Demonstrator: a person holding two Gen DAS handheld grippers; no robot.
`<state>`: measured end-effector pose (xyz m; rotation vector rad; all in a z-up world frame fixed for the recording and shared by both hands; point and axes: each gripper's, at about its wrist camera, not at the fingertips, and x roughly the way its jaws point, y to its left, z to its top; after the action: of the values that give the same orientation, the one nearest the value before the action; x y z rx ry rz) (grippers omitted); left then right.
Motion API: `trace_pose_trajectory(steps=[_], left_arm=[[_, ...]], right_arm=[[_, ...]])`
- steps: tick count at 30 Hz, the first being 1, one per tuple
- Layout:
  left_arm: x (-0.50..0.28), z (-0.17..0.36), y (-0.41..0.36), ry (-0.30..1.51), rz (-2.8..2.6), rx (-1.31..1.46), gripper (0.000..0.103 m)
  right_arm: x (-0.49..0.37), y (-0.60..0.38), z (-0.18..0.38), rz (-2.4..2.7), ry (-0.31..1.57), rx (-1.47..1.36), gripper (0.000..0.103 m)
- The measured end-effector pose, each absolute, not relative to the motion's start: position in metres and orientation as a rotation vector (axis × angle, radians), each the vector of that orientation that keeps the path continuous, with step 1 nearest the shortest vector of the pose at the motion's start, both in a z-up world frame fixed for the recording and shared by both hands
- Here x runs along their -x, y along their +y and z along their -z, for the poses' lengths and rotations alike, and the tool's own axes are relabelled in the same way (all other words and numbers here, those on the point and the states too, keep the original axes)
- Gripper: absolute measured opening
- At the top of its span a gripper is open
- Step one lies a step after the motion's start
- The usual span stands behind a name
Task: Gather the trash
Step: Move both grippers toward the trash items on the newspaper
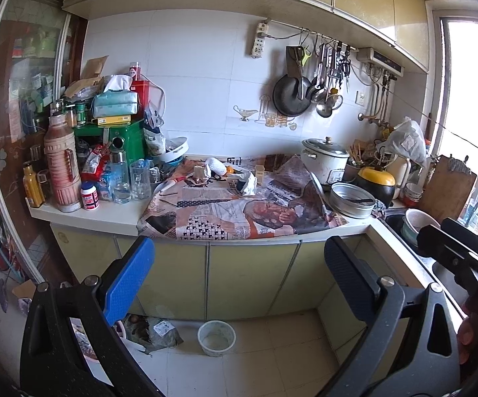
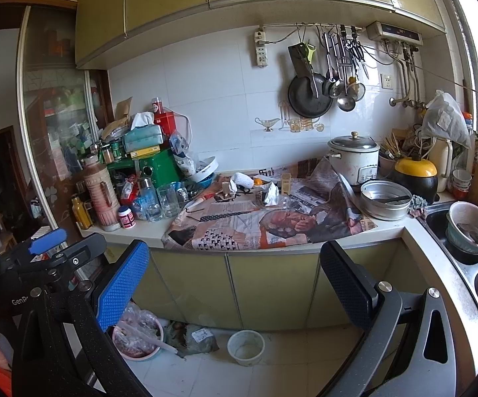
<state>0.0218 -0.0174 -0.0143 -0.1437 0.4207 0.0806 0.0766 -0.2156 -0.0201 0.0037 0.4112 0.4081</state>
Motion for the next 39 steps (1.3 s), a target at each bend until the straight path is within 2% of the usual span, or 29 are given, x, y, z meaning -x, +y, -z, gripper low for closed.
trace_pose_trajectory(steps=[10, 17, 28, 39], left_arm=[[-0.097, 0.017, -0.014, 0.457, -0.119, 0.114, 0.103], [-0.188, 0.030, 0.023, 0.458, -0.074, 0.141, 0.103], [-0.348, 0.036, 0.090, 0.511, -0.036, 0.121, 0.103], [-0.491, 0.090, 0.101, 0.680, -0.031, 0.168, 0.103]], right_arm=[[-0.132, -0.216, 0.025, -0.338, 0.399, 0.006, 0.103], [-0.195, -0.196, 0.036, -0.290, 0.404, 0.028, 0.103], [-0.319, -0.155, 0.044, -0.158, 0.483, -0.011, 0.103], [-0.448, -0.167, 0.096, -0.141, 0.676, -0.045, 0.103]])
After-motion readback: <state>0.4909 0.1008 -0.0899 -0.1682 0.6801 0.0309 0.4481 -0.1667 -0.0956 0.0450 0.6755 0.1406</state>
